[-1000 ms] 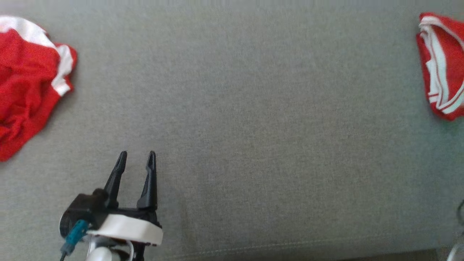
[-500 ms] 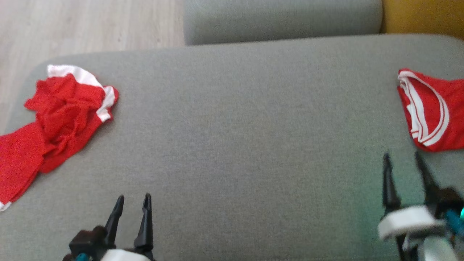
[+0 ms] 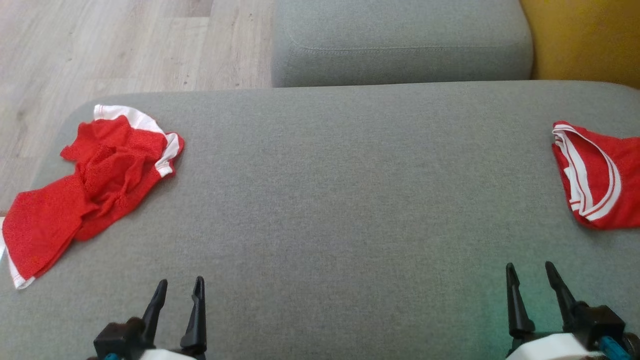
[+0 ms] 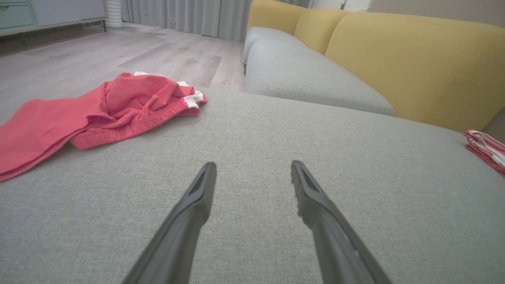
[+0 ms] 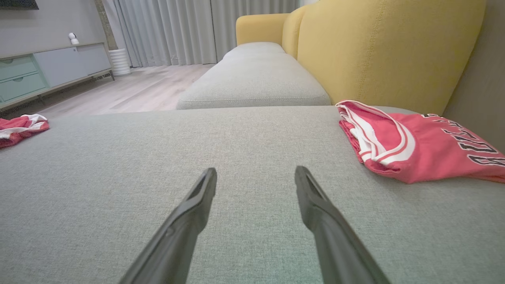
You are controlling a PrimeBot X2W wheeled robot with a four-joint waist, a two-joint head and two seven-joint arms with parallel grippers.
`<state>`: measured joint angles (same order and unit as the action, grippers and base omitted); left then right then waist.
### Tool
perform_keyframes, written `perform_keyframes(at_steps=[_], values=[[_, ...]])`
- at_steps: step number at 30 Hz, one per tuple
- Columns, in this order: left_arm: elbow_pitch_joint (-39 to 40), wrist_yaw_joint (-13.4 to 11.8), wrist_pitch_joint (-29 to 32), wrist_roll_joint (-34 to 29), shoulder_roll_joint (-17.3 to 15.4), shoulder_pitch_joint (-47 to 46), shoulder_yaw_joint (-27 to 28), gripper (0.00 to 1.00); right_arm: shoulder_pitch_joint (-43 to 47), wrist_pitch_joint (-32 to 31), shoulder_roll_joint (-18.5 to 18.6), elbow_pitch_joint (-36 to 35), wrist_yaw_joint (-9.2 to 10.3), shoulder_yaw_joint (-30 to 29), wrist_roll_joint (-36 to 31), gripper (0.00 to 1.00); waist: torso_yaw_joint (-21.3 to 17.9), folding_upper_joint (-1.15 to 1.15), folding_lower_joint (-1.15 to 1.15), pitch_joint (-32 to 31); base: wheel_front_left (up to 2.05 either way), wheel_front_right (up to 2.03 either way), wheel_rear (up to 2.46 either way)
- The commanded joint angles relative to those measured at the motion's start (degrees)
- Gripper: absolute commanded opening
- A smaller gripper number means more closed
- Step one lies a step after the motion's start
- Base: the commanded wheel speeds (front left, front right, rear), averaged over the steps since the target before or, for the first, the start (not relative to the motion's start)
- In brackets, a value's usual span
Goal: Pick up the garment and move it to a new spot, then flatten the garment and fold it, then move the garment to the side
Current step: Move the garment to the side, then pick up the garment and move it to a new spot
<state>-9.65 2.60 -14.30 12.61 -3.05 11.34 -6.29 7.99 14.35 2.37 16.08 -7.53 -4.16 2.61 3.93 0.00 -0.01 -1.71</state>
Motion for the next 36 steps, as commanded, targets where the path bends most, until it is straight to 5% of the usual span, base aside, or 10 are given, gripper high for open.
perform_keyframes(at_steps=[1,11,26,36], values=[[1.34,0.16,-0.7,-0.56,0.17,-3.08,2.3,1.0,-1.21,0.63,0.52,-2.12,0.04,1.41,0.1,1.0,-0.17,0.0,0.01,0.04,0.0,0.0,0.0],[1.53,0.13,-0.7,-0.14,0.17,-3.58,1.55,1.0,-1.3,0.64,0.52,-2.51,0.04,1.2,-0.14,1.0,2.12,0.0,0.01,0.18,0.0,0.0,0.0],[1.86,-0.74,-0.7,0.65,0.17,-0.9,3.19,1.0,-3.02,0.64,0.51,-1.49,0.04,7.4,0.44,1.0,20.01,0.0,0.01,0.01,0.0,0.0,0.0],[5.39,-0.12,-0.7,2.74,0.17,-8.11,4.57,1.0,-7.66,0.64,0.51,-2.33,0.04,7.28,-3.15,1.0,19.26,0.0,0.01,8.66,0.0,0.0,0.0]])
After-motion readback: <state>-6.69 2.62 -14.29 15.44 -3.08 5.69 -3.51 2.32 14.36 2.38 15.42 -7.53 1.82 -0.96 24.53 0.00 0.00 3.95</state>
